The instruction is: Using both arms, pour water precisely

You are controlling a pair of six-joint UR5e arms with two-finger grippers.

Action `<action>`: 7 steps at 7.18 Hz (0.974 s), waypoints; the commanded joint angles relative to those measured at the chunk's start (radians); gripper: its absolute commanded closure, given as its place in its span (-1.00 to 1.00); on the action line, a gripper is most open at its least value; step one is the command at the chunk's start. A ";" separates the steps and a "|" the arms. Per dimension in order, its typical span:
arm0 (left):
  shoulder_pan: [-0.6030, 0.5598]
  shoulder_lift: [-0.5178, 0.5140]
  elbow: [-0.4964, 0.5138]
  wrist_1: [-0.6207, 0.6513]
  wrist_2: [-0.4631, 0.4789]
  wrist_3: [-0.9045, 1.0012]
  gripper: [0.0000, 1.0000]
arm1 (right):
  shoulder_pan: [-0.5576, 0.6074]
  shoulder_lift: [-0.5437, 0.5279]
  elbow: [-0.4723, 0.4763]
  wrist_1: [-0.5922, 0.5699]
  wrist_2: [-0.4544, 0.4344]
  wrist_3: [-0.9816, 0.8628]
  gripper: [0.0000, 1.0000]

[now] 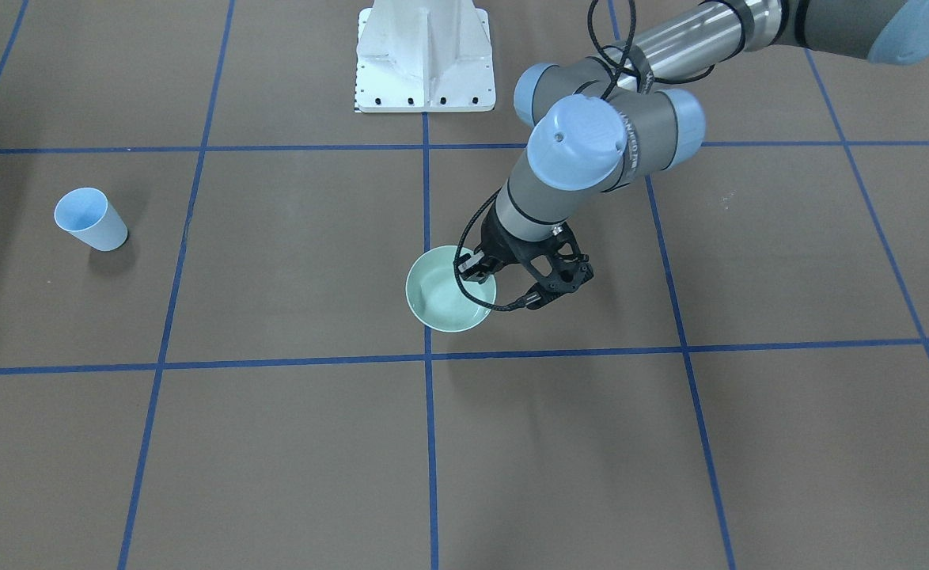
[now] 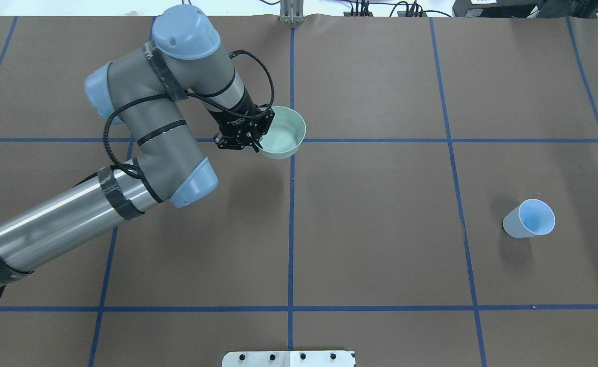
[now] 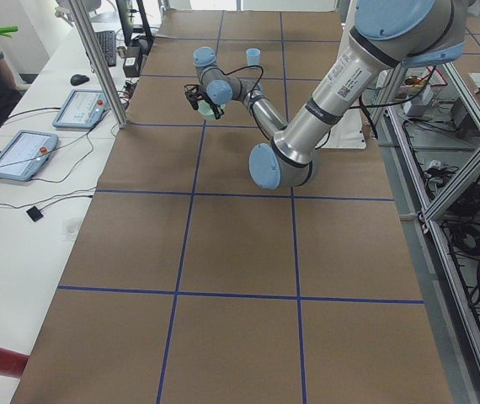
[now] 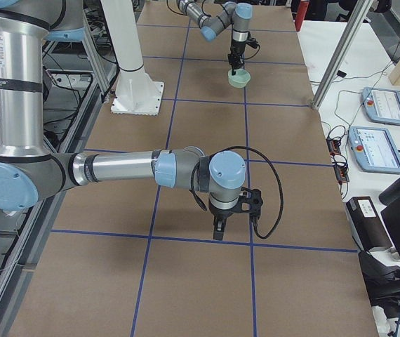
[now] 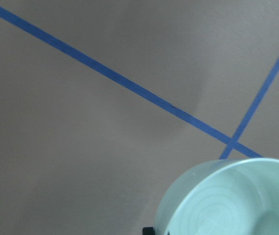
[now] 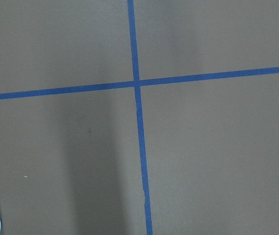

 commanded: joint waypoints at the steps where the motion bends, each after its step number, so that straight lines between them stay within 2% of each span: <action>1: 0.032 -0.067 0.127 -0.058 0.048 -0.021 1.00 | 0.000 -0.002 0.000 0.000 0.001 0.001 -0.99; 3: 0.066 -0.067 0.165 -0.104 0.094 -0.021 1.00 | 0.000 -0.002 0.000 0.000 0.001 0.000 -0.99; 6: 0.071 -0.063 0.187 -0.107 0.098 -0.011 1.00 | 0.000 -0.004 -0.002 0.000 0.001 0.001 -0.99; 7: 0.069 -0.063 0.187 -0.106 0.098 -0.011 0.50 | 0.000 -0.004 0.000 0.000 0.001 0.001 -0.99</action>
